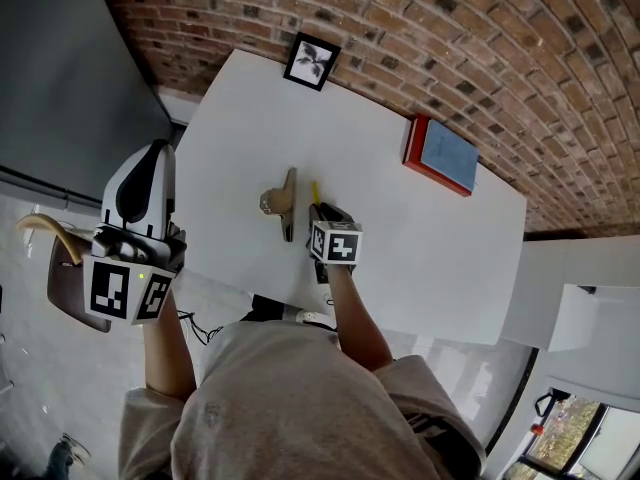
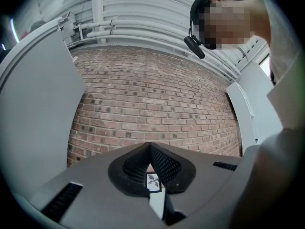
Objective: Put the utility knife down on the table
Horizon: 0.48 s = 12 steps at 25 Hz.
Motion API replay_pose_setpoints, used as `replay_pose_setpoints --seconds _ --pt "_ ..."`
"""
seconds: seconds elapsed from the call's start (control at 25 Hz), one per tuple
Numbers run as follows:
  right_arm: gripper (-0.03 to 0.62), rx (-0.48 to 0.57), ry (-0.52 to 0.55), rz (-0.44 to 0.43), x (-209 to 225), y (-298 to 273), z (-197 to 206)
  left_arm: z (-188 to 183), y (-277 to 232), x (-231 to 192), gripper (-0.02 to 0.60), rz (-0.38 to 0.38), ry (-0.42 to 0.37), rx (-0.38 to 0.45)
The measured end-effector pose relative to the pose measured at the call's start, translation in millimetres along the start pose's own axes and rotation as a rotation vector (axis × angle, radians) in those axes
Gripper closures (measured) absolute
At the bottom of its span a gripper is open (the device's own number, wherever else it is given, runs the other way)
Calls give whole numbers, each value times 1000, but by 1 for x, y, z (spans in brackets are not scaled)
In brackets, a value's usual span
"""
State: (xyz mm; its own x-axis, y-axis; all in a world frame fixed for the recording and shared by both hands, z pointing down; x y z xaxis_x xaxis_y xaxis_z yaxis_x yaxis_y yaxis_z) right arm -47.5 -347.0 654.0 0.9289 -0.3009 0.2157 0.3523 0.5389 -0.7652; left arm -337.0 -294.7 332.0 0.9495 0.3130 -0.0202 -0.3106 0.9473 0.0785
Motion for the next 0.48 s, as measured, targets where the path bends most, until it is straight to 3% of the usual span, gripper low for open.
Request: replay_pose_setpoints --seconds 0.2,0.36,0.48 --pt "504 78 -1 -10 -1 16 -10 -1 2 5 577 4 2 10" --pt "583 170 16 -25 -3 38 -25 -4 2 16 577 17 1 26" --pt "583 245 27 -51 -3 59 -38 -8 1 29 577 32 -3 38"
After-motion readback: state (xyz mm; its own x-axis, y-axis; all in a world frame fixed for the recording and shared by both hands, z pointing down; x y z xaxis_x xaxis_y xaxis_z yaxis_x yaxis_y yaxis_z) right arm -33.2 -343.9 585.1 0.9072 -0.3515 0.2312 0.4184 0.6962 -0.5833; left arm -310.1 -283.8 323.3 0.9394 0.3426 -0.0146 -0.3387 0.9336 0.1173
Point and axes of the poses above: the fingertips, and each gripper's own axes: y backward along the fingers, x to its right, z out of its underside, the point moved 6 cm from there along y, backward along the fingers, and after that the axes turned 3 degrees about -x, right-handed, at the moved point
